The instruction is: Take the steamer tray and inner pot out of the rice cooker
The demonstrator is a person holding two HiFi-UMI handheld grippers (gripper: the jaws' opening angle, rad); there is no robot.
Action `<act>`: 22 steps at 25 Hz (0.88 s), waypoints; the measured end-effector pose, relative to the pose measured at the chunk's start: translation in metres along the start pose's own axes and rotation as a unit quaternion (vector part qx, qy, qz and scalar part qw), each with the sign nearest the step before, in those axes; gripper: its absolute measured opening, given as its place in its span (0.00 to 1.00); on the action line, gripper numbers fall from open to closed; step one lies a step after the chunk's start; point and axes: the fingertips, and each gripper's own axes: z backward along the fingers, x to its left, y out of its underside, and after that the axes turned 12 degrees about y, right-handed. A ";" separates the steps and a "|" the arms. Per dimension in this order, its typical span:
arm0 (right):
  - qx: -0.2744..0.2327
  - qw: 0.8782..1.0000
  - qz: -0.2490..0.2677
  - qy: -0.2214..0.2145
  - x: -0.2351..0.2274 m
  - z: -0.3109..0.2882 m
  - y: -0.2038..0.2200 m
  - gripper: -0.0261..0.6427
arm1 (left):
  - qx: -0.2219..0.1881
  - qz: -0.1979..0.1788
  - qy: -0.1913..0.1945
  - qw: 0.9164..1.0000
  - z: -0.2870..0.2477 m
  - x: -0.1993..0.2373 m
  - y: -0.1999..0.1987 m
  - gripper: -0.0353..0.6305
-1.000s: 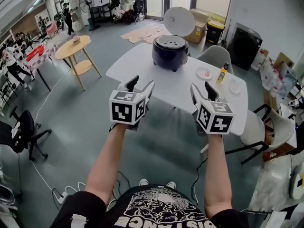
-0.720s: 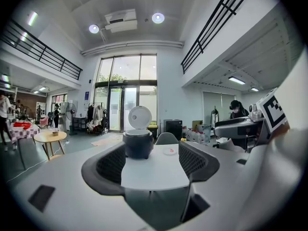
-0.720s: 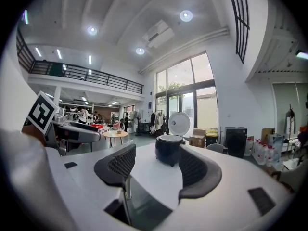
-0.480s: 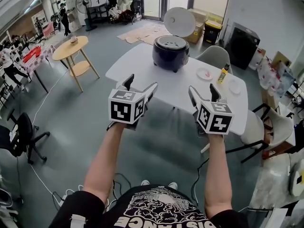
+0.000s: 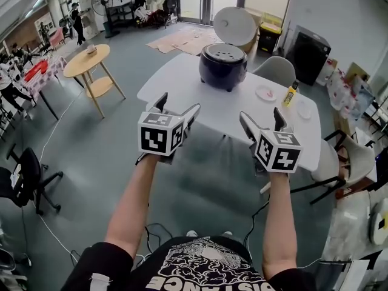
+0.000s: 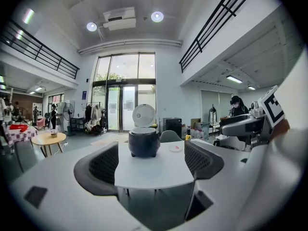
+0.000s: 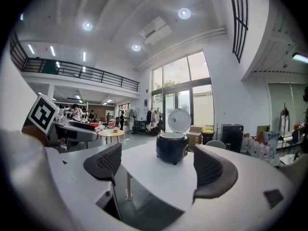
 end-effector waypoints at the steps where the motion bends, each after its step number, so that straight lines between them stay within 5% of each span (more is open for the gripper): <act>1: 0.001 1.000 0.001 0.000 0.003 -0.002 0.001 0.75 | 0.000 0.001 0.000 1.000 0.000 0.005 0.000 0.68; 13: 0.004 1.000 0.003 0.004 0.028 -0.060 -0.006 0.75 | 0.004 0.003 0.012 1.000 -0.027 0.059 0.003 0.68; 22: 0.009 1.000 0.002 -0.007 0.009 -0.138 -0.001 0.74 | 0.015 0.002 0.007 1.000 -0.096 0.095 0.002 0.68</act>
